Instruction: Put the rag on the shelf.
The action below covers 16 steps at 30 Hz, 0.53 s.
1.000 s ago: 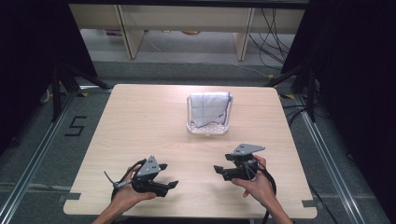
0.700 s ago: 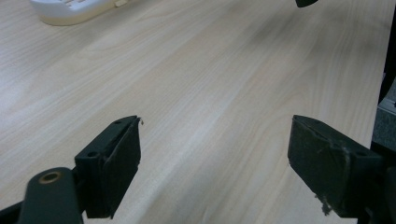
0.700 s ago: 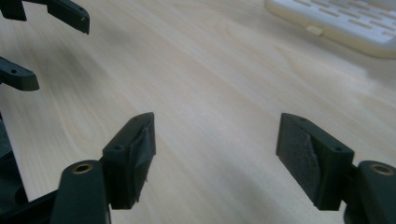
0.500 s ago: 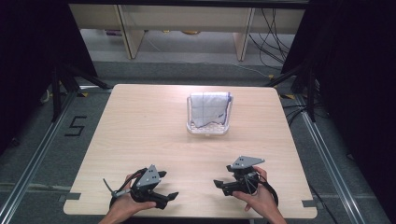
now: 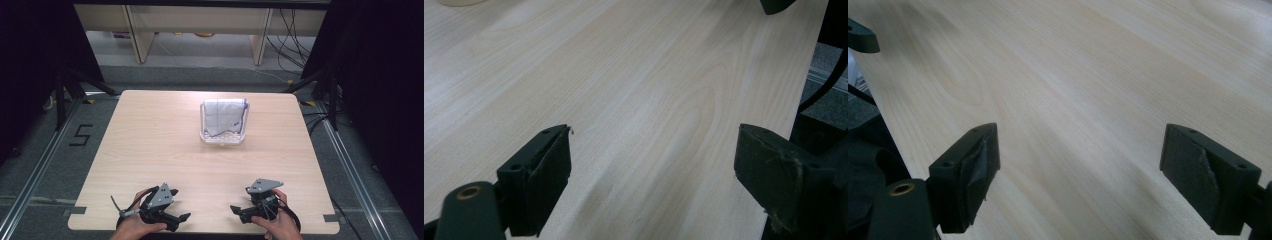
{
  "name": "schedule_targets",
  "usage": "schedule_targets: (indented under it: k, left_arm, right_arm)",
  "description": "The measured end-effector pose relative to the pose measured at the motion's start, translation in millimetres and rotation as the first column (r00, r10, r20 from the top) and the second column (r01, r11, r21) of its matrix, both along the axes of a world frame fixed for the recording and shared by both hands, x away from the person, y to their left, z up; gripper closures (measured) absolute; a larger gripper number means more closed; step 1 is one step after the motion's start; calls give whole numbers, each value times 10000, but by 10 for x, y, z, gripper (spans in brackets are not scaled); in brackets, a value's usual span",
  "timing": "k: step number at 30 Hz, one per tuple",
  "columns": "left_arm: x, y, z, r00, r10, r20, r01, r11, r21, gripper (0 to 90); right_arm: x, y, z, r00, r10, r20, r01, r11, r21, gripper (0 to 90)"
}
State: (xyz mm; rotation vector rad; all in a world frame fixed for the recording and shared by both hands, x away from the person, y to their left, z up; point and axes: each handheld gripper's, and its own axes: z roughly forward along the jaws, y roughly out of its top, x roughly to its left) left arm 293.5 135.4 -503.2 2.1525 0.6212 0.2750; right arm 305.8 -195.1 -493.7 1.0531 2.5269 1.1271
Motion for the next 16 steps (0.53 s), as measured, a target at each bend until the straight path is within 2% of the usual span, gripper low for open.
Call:
schedule_targets:
  k: [1, 2, 3, 4, 5, 6, 7, 11, 13, 15, 16]
  left_arm:
    - [7, 8, 6, 9999, -161, -42, 162, 9997, 183, 148]
    - [-2, 0, 2, 9997, -90, -227, 92, 9999, 109, 148]
    - [-5, -16, -12, 9999, -59, -98, 58, 10000, -80, 148]
    - [-4, -11, -9, 10000, -67, -29, 67, 9999, 121, 148]
    - [-4, -15, -12, 10000, -67, -23, 68, 9999, 136, 148]
    - [-4, -11, -9, 9998, -198, -43, 199, 9996, 218, 148]
    - [-4, -12, -9, 9996, -238, -121, 240, 9995, 211, 148]
    - [2, -21, -31, 9998, -82, -169, 86, 9997, 229, 148]
    - [16, -9, -31, 9997, -183, -140, 189, 9990, 414, 148]
    - [14, -10, -37, 9997, -189, -155, 194, 9994, 296, 148]
    - [16, -8, -36, 9997, -190, -170, 195, 9994, 295, 149]
  right_arm:
    - [-5, -1, 1, 9999, -45, -93, 45, 10000, -35, 171]
    - [-9, -6, 13, 9997, 50, -225, -54, 9998, -181, 171]
    - [-9, -6, 13, 9997, 50, -225, -54, 9998, -181, 171]
    - [-8, -5, 14, 9998, 112, -180, -116, 9997, -225, 171]
    - [-10, 5, 5, 9998, 102, -147, -105, 9997, -199, 170]
    - [-12, 17, -9, 9999, 32, -98, -33, 10000, -66, 171]
    - [-12, 17, -7, 9999, 60, -101, -61, 9999, -131, 171]
    - [-11, 17, -8, 9999, 47, -95, -49, 9999, -146, 171]
    - [-10, 16, -9, 9999, 48, -89, -50, 9999, -144, 171]
    - [-8, 14, -9, 10000, 67, -44, -68, 9998, -183, 171]
    - [-11, 10, 0, 9997, 129, -205, -135, 9994, -308, 171]
